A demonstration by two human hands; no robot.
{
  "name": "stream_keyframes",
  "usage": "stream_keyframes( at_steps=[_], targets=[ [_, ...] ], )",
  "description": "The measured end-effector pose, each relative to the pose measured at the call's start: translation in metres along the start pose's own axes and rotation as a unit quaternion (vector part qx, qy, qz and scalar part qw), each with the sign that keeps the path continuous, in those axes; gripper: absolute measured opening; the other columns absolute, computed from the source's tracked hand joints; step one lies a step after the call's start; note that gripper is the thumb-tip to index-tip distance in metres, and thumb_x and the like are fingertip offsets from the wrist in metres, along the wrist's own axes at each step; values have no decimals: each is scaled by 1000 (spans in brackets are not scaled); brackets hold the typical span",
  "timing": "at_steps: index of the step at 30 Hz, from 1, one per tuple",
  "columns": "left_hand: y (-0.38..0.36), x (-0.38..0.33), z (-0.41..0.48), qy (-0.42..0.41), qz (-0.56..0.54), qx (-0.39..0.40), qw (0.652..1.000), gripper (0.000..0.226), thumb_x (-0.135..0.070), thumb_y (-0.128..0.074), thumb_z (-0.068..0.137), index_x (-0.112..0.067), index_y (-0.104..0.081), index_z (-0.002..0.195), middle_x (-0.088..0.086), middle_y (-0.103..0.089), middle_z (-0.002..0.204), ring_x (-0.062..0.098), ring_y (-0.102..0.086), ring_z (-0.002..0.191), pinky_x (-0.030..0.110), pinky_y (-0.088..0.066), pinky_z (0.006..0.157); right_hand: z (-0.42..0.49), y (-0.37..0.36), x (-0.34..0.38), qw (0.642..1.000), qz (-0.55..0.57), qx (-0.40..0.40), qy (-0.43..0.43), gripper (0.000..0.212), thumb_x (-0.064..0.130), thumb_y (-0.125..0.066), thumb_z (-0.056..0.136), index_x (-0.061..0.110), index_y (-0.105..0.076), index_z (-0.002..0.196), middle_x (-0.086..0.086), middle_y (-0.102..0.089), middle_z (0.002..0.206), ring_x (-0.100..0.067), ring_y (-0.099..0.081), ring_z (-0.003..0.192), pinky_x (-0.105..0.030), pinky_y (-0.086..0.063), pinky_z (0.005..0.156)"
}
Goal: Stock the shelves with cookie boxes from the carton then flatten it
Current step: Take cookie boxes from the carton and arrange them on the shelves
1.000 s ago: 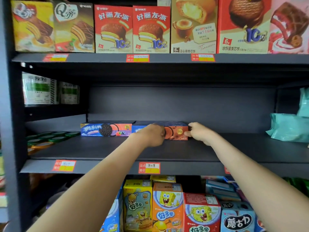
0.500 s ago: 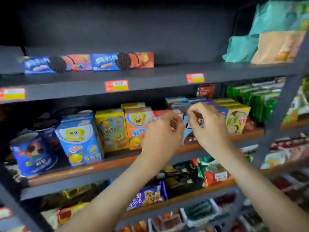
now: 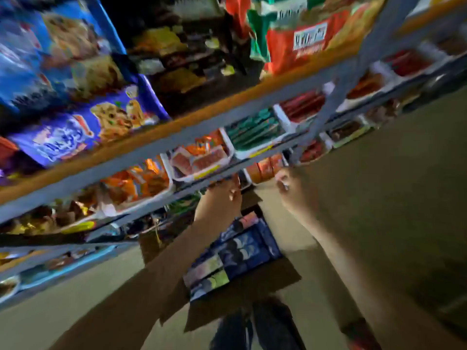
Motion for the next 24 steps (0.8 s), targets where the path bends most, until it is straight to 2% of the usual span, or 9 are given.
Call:
stream_keyframes(
  at_steps=[3,7,10,13,14,16,18,20,24],
  targets=[
    [-111,64,17,62,-19,53,996,14,-23,-44,96,-15,-55,93,10,-62,87,30,-61,81,33,-46,66,-30,-88,-105,994,-33,62,-79,10,2,-55,84,-4,-62,88,-21,-64,87,-36,-61,84,-39,-46,72],
    [-255,137,32,107,-8,143,984,21,-20,-41,99,-9,-58,105,12,-61,95,28,-61,89,28,-41,65,-76,-205,-227,971,-53,154,-172,22,4,-54,88,-2,-58,110,-19,-62,106,-34,-58,103,-36,-42,84],
    [-347,181,42,116,12,183,976,15,-18,-40,98,-12,-54,95,8,-60,92,24,-61,87,29,-42,67,-105,-285,-303,943,-55,236,-230,30,7,-51,91,0,-51,120,-17,-56,116,-32,-52,113,-31,-38,87],
    [-421,211,50,95,27,209,973,25,-16,-39,98,-8,-56,115,3,-55,90,16,-58,76,28,-42,71,-121,-350,-360,923,-35,273,-269,35,7,-51,91,1,-46,125,-15,-52,123,-30,-50,117,-28,-37,84],
    [-443,217,51,89,8,225,970,29,-15,-39,98,-11,-53,123,5,-56,96,16,-59,80,29,-45,72,-123,-369,-374,919,-31,277,-278,37,6,-52,89,0,-46,125,-16,-52,125,-31,-50,118,-27,-37,82],
    [-480,228,53,76,-16,248,966,36,-16,-40,99,-18,-46,135,8,-51,124,22,-56,106,35,-49,83,-123,-401,-397,911,-45,286,-293,46,6,-54,87,1,-41,131,-17,-48,133,-31,-48,121,-31,-40,86],
    [-504,238,58,49,29,245,968,42,-16,-40,98,-23,-40,140,7,-36,142,27,-39,129,40,-41,101,-122,-426,-411,905,-66,288,-306,62,8,-56,89,1,-26,143,-16,-36,144,-30,-40,130,-33,-37,99],
    [-516,243,63,2,111,224,968,48,-18,-38,99,-27,-31,145,5,-17,154,27,-18,141,44,-25,113,-120,-441,-418,904,-97,274,-314,73,10,-56,90,-2,-12,146,-20,-28,146,-32,-34,131,-34,-31,104],
    [-538,251,67,-86,232,230,941,58,-20,-37,99,-31,-12,151,5,8,159,26,9,146,45,0,118,-114,-447,-421,908,-213,201,-300,70,23,-64,86,-3,-25,138,-22,-32,136,-32,-37,121,-34,-32,101]
  ],
)
Point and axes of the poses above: each hand's wrist, its own z-axis towards the middle knuckle, its own y-axis out of the back of the hand, x = y × z, the point moved 9 cm from there along z, towards the middle knuckle
